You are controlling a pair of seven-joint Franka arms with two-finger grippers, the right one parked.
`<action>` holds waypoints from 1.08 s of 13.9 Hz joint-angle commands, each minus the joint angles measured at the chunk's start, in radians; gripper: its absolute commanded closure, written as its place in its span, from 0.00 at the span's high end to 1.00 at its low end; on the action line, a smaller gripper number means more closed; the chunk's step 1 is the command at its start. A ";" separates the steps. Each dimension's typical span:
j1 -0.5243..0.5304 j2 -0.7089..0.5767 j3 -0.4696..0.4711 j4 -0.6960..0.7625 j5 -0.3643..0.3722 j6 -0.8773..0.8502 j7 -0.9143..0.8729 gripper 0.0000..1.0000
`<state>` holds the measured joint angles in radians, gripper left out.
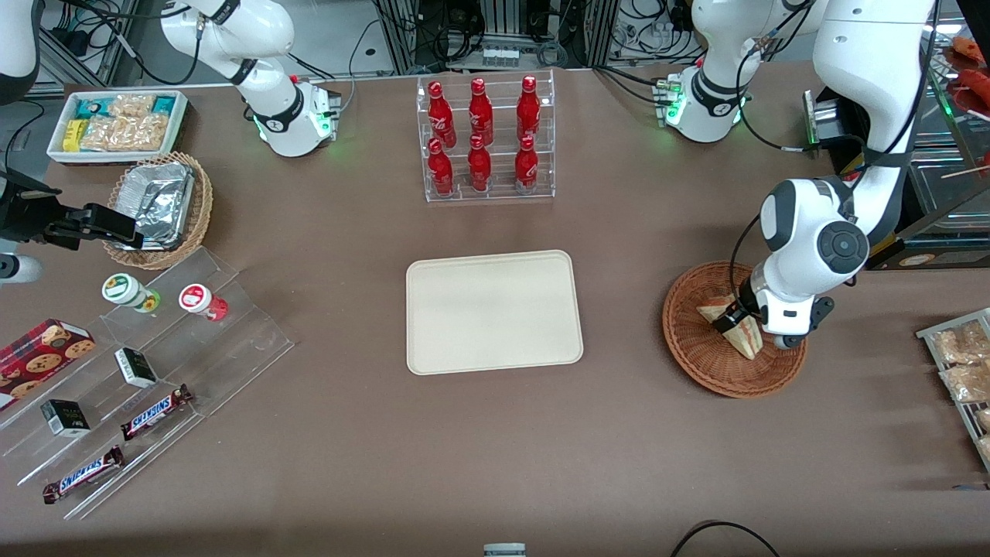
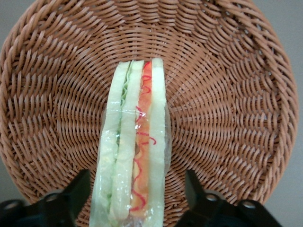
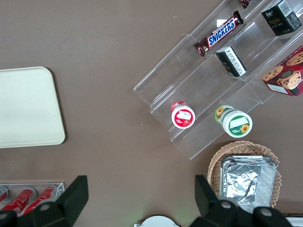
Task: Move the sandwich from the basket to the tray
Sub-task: 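Lower the left gripper and grasp the wrapped sandwich upright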
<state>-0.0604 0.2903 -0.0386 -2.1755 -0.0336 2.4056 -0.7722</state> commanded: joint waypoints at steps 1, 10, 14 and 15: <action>-0.004 -0.014 0.002 -0.017 0.011 0.007 -0.006 0.00; -0.048 -0.054 -0.047 0.161 0.041 -0.313 0.142 0.00; -0.154 -0.045 -0.066 0.293 0.023 -0.439 0.214 0.00; -0.189 -0.039 -0.069 0.305 0.021 -0.447 0.215 0.00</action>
<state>-0.1894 0.2407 -0.1096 -1.9163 -0.0073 1.9975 -0.5763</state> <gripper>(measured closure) 0.841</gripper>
